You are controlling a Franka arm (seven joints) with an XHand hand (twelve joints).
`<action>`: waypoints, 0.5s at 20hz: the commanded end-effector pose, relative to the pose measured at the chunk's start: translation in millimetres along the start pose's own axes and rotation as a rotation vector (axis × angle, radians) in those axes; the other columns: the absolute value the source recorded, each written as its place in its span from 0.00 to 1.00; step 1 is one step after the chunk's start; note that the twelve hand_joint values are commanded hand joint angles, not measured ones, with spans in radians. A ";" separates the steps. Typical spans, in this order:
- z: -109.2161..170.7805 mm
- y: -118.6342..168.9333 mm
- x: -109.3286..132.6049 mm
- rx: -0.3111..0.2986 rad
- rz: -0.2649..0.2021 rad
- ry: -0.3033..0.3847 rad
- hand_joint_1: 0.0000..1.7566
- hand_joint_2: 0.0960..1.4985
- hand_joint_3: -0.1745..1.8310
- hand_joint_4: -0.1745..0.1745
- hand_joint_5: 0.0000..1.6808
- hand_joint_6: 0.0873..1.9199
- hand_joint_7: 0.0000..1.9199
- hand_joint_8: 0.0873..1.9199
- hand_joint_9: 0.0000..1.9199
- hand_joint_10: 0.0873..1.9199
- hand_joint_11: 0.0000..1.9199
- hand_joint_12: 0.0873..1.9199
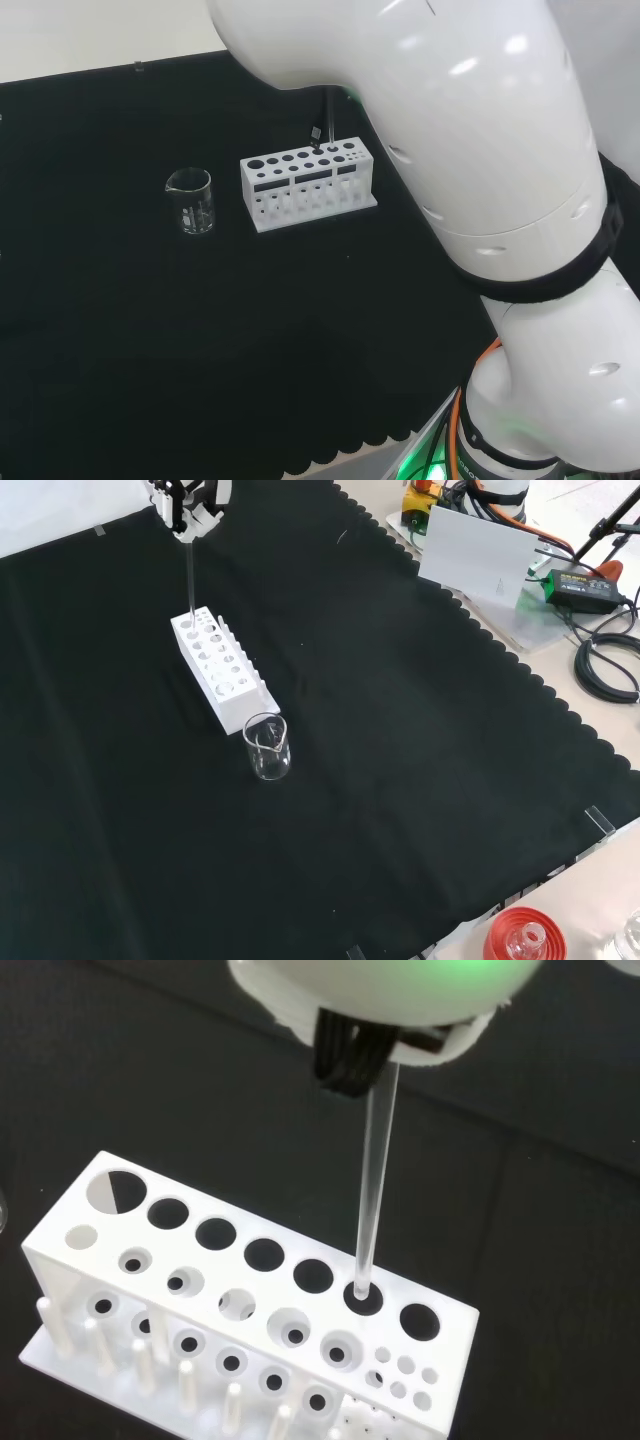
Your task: Put the glass rod back on the white test tube rack.
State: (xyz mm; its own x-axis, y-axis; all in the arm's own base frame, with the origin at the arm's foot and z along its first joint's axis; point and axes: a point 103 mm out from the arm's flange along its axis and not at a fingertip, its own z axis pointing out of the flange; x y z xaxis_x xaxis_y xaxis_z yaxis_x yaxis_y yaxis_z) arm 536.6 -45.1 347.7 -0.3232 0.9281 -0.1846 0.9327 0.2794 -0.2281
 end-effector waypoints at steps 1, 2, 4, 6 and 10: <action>3.0 6.0 3.6 0.017 -0.017 -0.007 0.76 0.37 0.46 0.00 0.72 0.27 0.70 0.40 0.89 0.29 0.85 0.36; 2.8 6.9 3.8 0.018 -0.018 -0.009 0.76 0.37 0.46 0.00 0.72 0.27 0.70 0.40 0.89 0.29 0.85 0.36; 4.3 9.1 3.2 0.016 -0.016 0.004 0.76 0.37 0.46 0.00 0.72 0.27 0.70 0.40 0.89 0.29 0.85 0.36; 5.1 11.1 2.4 0.013 -0.012 0.013 0.76 0.37 0.46 0.00 0.72 0.27 0.70 0.40 0.89 0.29 0.85 0.36; 7.9 7.0 -4.2 0.018 -0.011 0.008 0.76 0.37 0.46 0.00 0.72 0.27 0.70 0.40 0.89 0.29 0.85 0.36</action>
State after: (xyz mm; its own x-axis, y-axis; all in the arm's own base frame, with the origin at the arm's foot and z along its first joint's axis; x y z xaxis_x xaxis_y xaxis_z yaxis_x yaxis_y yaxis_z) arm 544.0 -44.1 340.7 -0.3285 0.9292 -0.1695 0.9283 0.2846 -0.2394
